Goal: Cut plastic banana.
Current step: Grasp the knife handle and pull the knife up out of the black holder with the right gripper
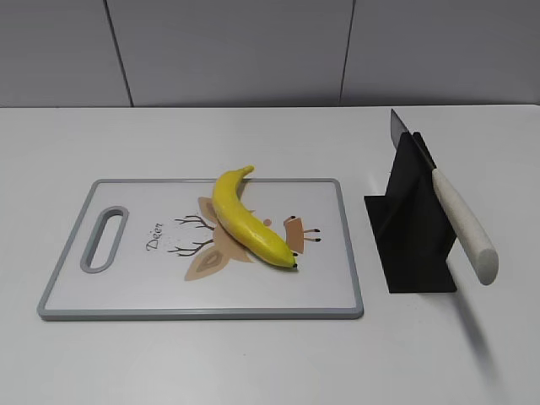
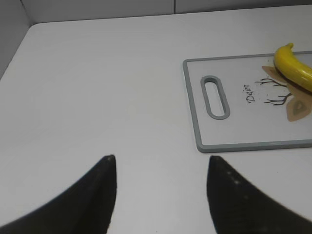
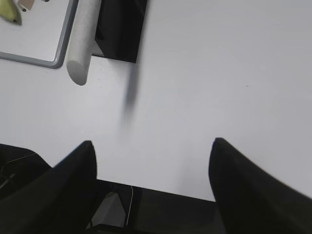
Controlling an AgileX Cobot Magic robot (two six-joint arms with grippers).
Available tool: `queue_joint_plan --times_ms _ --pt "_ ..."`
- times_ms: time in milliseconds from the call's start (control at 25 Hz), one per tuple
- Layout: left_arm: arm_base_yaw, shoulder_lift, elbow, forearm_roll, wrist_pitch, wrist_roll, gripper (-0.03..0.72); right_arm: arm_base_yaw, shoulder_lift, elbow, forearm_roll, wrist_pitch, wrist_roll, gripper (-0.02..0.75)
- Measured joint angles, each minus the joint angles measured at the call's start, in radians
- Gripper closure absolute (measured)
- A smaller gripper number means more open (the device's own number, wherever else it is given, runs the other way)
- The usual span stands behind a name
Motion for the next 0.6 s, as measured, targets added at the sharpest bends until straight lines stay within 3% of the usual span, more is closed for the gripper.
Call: queue_joint_plan --times_ms 400,600 --pt "0.000 0.000 0.000 0.000 0.000 0.000 0.113 0.000 0.193 -0.024 0.018 0.000 -0.010 0.181" --pt "0.000 0.000 0.000 0.000 0.000 0.000 0.113 0.001 0.273 -0.070 0.087 0.000 -0.030 0.181"
